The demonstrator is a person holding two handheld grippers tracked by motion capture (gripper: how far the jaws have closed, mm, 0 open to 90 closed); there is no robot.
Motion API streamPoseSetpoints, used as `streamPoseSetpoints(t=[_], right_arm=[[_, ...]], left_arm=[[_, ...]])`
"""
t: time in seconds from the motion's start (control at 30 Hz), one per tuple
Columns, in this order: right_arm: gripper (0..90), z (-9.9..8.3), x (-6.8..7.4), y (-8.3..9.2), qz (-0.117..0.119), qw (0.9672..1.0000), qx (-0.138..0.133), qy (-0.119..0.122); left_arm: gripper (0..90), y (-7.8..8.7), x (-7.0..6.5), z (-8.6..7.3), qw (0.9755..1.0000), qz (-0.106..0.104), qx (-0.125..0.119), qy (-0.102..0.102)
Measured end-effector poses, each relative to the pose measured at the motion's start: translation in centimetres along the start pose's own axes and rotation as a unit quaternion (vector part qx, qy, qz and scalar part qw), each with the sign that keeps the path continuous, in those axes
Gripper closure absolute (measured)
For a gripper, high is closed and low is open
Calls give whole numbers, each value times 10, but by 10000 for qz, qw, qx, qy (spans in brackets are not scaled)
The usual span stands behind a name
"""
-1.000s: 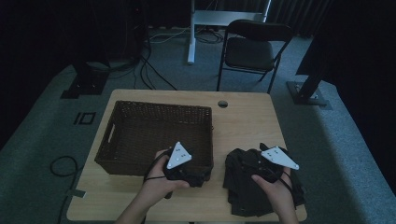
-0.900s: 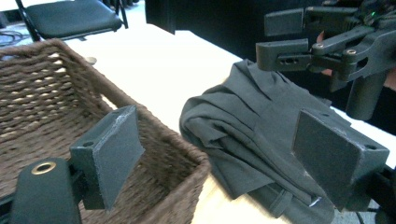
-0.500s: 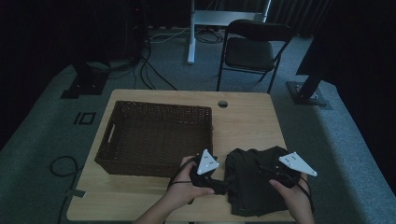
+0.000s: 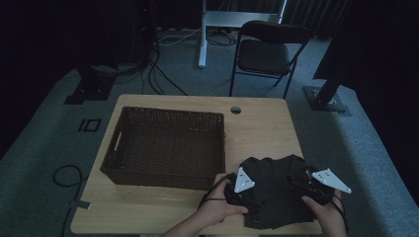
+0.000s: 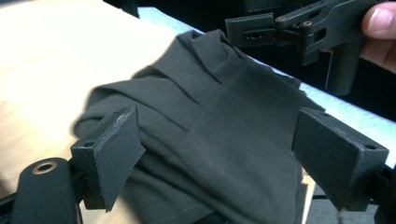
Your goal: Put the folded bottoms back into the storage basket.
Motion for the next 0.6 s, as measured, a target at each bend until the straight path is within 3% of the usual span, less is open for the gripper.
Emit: streamPoseSetpoints(t=[0.2, 0.33, 0.6], right_arm=[[115, -14, -10, -6, -12, 9999, 74, -84], [115, -22, -18, -12, -64, 9998, 149, -125], [115, -42, -30, -26, -139, 9986, 440, -269]], left_arm=[[168, -25, -4, -5, 9999, 49, 108, 92], [176, -46, 3, -15, 9990, 297, 255, 205], [183, -61, 15, -25, 9964, 501, 400, 559]])
Point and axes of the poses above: each handheld gripper's, and its own axes: y roughly backward along the jaws, z roughly out of its top, x roughly to its left, the point moved 7 cm from there along -y, roughly forward along the jaws, and after that the axes turned 15 degrees about x, right-handed, at the moved point
